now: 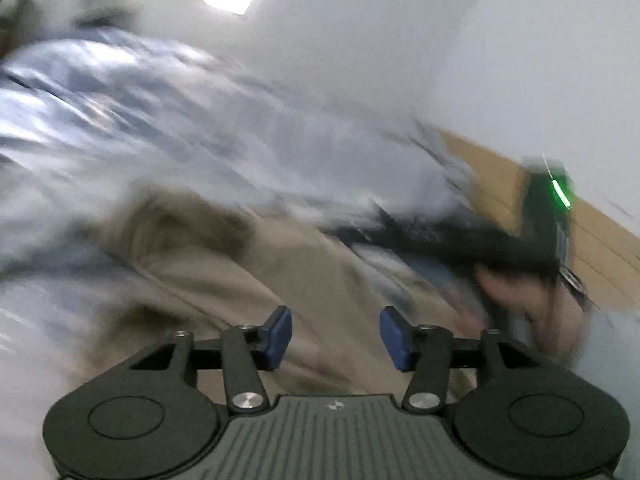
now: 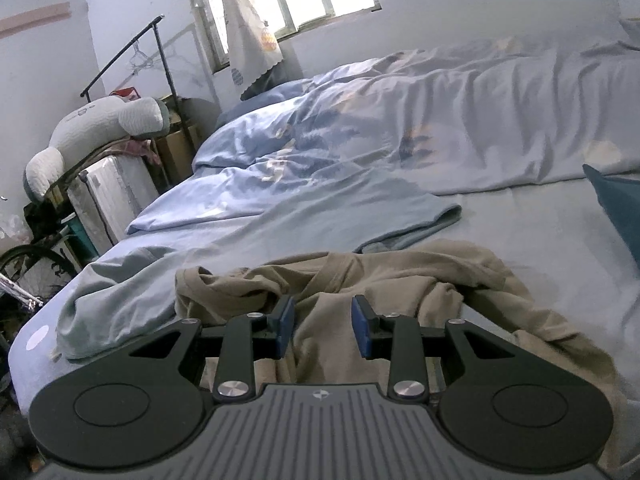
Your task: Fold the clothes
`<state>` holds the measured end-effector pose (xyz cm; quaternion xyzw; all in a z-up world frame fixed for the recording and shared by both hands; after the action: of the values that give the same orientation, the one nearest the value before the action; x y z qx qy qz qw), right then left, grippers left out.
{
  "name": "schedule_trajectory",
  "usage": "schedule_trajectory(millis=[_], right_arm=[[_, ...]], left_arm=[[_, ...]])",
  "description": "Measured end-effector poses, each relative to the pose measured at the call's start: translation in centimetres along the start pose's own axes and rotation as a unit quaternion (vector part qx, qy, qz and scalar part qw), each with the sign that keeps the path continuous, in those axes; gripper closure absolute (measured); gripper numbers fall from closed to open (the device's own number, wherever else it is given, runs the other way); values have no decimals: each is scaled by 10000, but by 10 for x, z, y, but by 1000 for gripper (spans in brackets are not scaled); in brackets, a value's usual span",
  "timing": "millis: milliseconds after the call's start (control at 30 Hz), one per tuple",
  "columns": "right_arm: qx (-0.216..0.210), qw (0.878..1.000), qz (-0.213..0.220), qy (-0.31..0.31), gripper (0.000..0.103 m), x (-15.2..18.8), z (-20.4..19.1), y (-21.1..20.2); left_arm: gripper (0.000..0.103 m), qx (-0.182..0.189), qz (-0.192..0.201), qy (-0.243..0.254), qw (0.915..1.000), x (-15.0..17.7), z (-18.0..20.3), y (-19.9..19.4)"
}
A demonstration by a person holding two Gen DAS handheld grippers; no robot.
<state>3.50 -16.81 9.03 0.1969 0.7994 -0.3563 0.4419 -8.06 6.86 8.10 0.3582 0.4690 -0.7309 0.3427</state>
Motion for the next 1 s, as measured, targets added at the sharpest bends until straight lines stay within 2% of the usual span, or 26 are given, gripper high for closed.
schedule_trajectory(millis=[67, 133, 300, 567, 600, 633, 700, 800, 867, 1000], right_arm=[[-58, 10000, -15, -14, 70, 0, -4, 3], [-98, 9999, -35, -39, 70, 1, -8, 5], [-198, 9998, -81, -50, 70, 2, -16, 11], [-354, 9981, -443, -225, 70, 9, -27, 27], [-367, 9980, -465, -232, 70, 10, -27, 28], [-361, 9980, -473, -235, 70, 11, -27, 29], [-343, 9979, -487, -234, 70, 12, -27, 31], [-301, 9979, -517, -236, 70, 13, -26, 33], [-281, 9980, -519, -208, 70, 13, -24, 34], [-327, 9982, -483, -153, 70, 12, -23, 34]], left_arm=[[45, -684, 201, -26, 9975, -14, -26, -10], [48, -1274, 47, 31, 9918, -21, -47, -9], [48, -1561, -429, 978, 9820, -17, -46, 12], [50, -1604, -891, 1414, 9728, 8, -53, 60], [53, -1616, -906, 1393, 9728, 9, -56, 63], [70, -1646, -926, 1326, 9730, 8, -60, 67], [95, -1734, -997, 1181, 9726, 7, -70, 75], [97, -1634, -893, 778, 9794, -1, -85, 72], [98, -1707, -710, 419, 9819, -12, -97, 62], [99, -2047, -173, 6, 9787, -48, -118, 31]])
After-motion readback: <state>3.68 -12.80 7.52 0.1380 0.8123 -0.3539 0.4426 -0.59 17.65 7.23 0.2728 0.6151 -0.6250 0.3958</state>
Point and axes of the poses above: each gripper's, at about its wrist camera, not at the fingertips, and y roughly the way its jaws point, z to its right, x to its underside, the point moved 2 cm from there along y, roughly the way its jaws point, and after that the axes turned 10 degrees about -x, right-handed, at the moved point
